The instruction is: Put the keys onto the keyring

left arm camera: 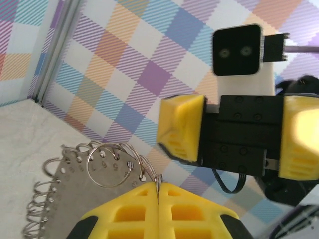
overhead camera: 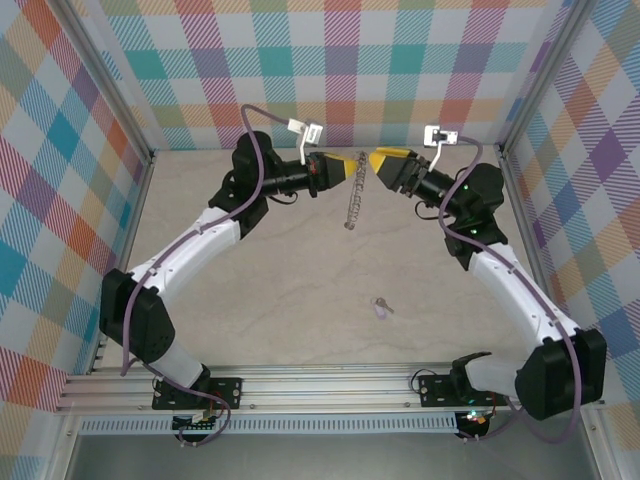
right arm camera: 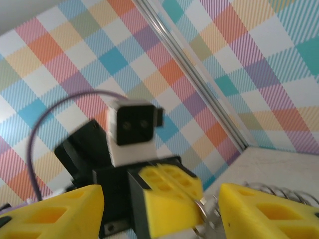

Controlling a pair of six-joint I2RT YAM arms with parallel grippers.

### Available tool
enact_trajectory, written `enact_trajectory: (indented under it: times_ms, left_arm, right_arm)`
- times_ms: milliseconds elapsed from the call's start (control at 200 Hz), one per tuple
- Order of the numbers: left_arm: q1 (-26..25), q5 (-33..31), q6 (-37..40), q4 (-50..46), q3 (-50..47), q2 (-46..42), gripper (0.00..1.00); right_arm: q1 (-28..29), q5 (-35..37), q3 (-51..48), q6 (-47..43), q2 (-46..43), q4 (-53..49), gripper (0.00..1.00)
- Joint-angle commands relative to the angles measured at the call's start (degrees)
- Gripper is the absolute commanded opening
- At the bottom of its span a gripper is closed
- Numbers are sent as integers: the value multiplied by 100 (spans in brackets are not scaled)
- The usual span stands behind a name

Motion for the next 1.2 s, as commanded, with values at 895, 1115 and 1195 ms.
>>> enact_trajectory:
  times_ms: [895, 1115, 1195]
  left_arm:
    - [57, 1192, 2940, -3591, 1776, 444, 0]
    - [55, 1430, 2941, -3653, 1886, 551, 0]
    - [56, 1472, 2940, -3677, 1920, 585, 0]
  right_arm:
    - [-40, -1306, -240, -893, -29, -657, 49]
    - [-41, -1227, -361, -899, 90, -395, 46]
    - [-41, -1247, -381, -871, 129, -316, 44]
